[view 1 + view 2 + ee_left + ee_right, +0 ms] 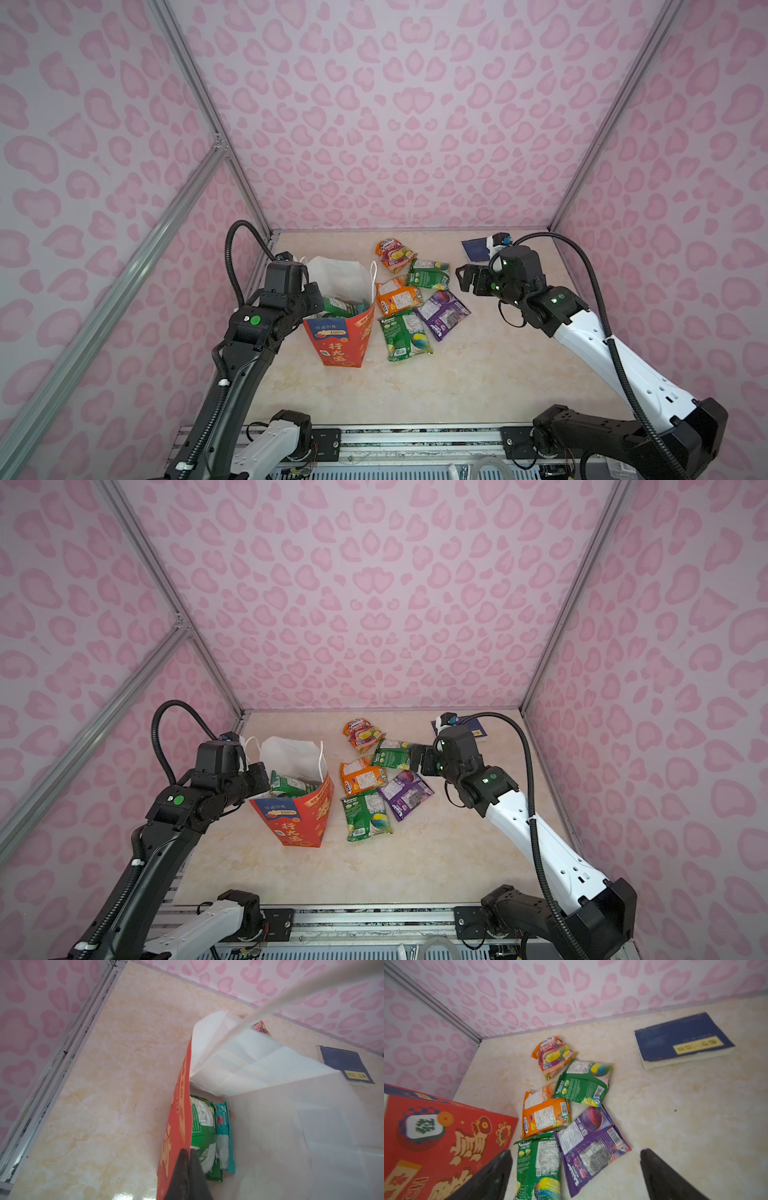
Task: Place the snacks into the paper bag
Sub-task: 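Withdraw the right gripper from the bag toward the purple packet, then lower the right gripper onto the purple packet and grasp it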
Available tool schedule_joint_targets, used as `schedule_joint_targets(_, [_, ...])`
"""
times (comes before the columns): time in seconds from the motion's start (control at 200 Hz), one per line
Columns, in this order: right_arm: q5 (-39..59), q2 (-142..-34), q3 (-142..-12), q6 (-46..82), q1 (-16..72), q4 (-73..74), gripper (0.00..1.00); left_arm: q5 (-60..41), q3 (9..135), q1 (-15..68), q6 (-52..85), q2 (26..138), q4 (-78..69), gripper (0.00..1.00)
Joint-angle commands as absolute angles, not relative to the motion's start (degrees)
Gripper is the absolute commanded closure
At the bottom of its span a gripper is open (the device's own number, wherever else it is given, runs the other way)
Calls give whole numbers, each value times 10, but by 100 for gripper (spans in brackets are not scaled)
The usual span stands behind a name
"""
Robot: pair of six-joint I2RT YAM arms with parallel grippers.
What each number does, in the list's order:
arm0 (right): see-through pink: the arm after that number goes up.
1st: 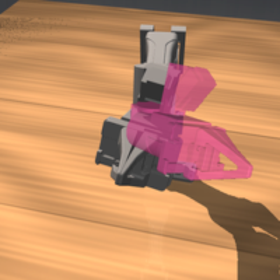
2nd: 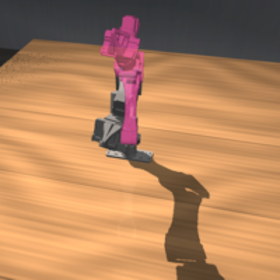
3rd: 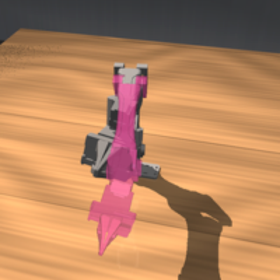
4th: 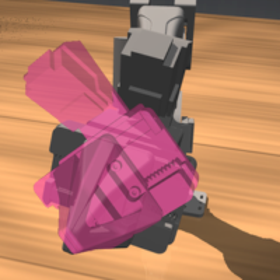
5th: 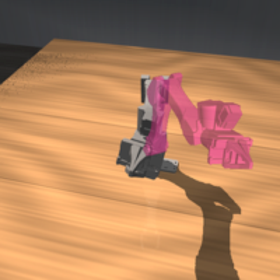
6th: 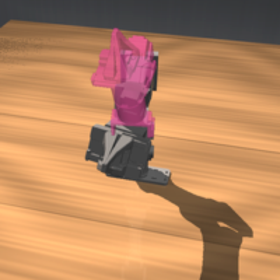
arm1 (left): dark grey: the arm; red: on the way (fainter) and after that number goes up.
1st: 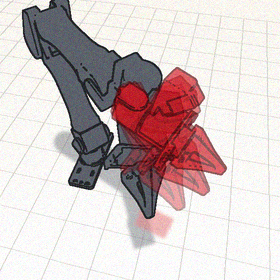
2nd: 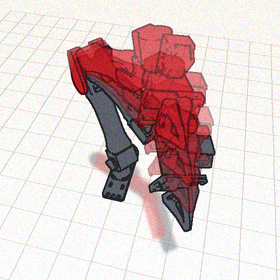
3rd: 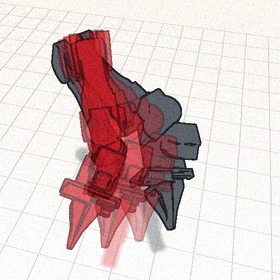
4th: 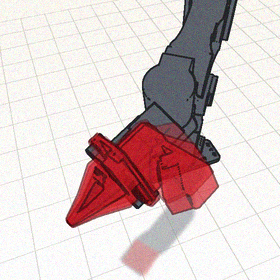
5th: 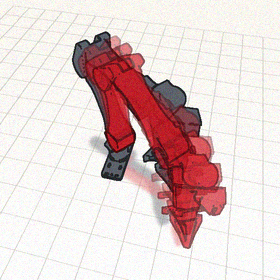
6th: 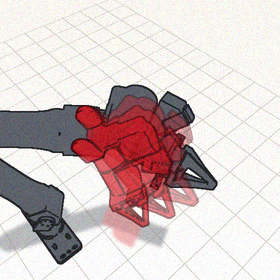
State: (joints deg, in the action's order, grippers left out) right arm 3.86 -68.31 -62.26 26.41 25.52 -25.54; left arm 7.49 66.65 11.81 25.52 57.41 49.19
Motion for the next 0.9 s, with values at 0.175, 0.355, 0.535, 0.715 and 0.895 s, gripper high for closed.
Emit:
schedule_joint_targets(0.175, [199,-775,-494,309,144,-72,3,14,644,84,250,555,447,97])
schedule_joint_targets(0.355, [206,-871,-511,320,137,-30,3,8,635,81,248,554,442,97])
schedule_joint_targets(0.535, [222,-951,-516,337,116,21,3,-3,632,82,248,557,439,97])
schedule_joint_targets(0.715, [268,-1002,-531,338,122,42,3,-2,631,81,247,557,439,97])
schedule_joint_targets(0.895, [298,-1034,-537,324,140,32,2,-3,630,81,247,557,439,97])
